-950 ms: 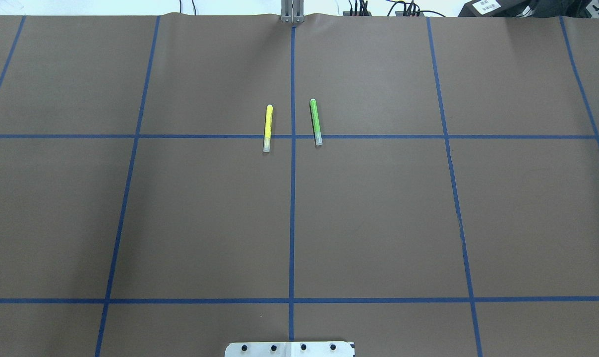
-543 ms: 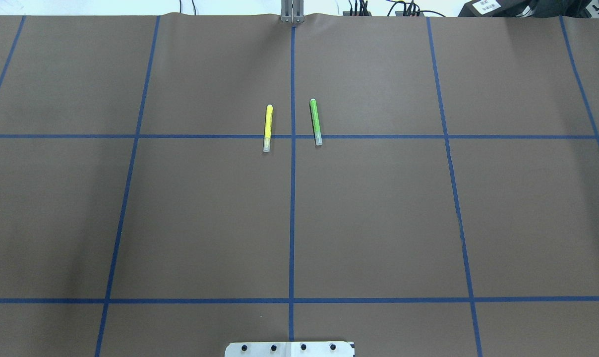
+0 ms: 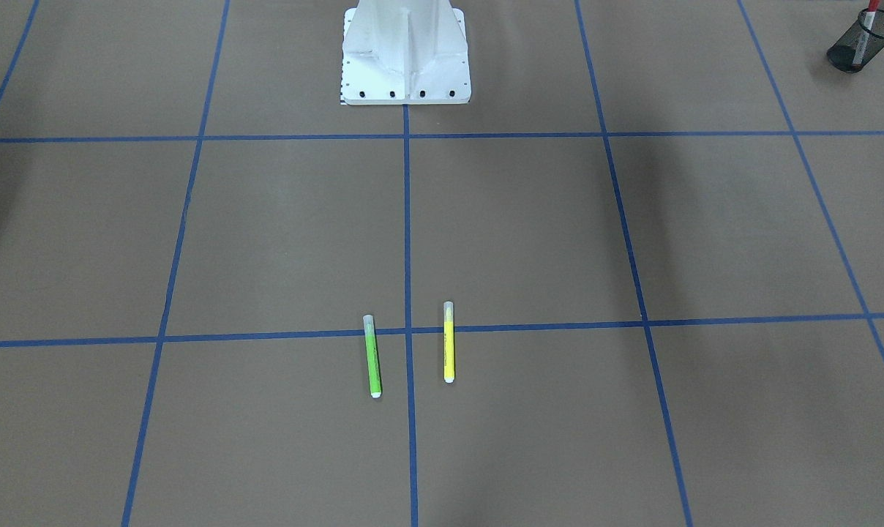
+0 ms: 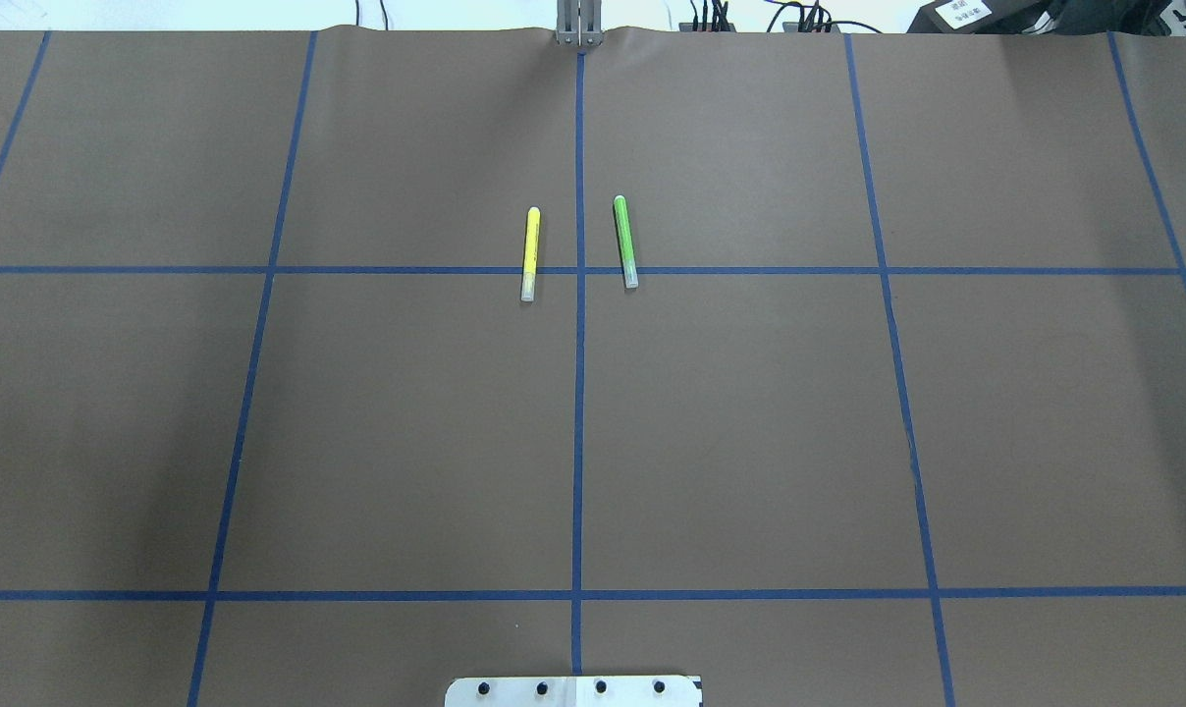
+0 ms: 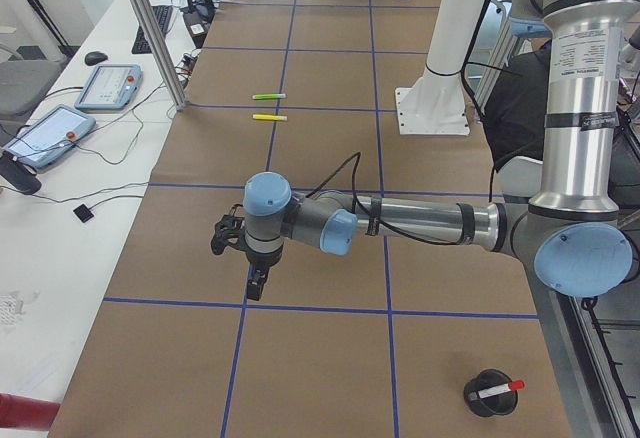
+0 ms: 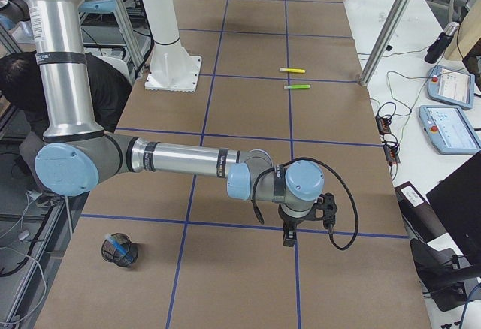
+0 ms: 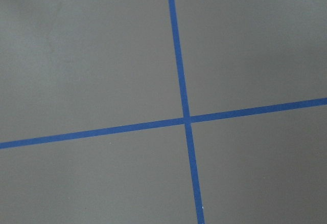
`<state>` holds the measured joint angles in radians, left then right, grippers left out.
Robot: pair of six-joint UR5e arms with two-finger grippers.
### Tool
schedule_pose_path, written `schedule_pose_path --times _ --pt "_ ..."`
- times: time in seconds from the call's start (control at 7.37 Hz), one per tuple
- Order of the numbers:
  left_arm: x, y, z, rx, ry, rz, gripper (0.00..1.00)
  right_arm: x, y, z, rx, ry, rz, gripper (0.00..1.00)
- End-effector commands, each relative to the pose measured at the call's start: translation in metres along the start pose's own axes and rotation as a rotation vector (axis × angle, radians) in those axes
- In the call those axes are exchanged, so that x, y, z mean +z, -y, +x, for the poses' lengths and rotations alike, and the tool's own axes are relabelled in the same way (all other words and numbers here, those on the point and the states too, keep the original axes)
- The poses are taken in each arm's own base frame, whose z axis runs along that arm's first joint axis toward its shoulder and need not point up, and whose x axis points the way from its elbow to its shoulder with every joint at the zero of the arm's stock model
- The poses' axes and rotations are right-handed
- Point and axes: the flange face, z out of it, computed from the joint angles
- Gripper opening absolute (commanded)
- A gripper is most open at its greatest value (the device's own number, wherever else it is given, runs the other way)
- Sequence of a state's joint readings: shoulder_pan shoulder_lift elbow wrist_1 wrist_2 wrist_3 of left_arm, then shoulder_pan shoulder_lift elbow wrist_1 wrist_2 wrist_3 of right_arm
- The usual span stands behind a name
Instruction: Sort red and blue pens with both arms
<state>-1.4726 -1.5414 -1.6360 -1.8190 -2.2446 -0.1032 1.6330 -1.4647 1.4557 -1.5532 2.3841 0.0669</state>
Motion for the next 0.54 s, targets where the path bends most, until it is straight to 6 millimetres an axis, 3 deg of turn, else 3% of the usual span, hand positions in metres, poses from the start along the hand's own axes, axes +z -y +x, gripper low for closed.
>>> schedule_pose_path --times 0.0,0.41 --pt "0.015 -0.008 -0.006 -0.009 -0.001 -0.027 1.0 -0.013 0.0 -0.015 0.032 -0.008 0.026 1.0" --pt "0.016 -0.015 -0.011 -0.014 0.001 -0.033 1.0 -0.015 -0.012 -0.016 0.029 -0.011 0.031 1.0"
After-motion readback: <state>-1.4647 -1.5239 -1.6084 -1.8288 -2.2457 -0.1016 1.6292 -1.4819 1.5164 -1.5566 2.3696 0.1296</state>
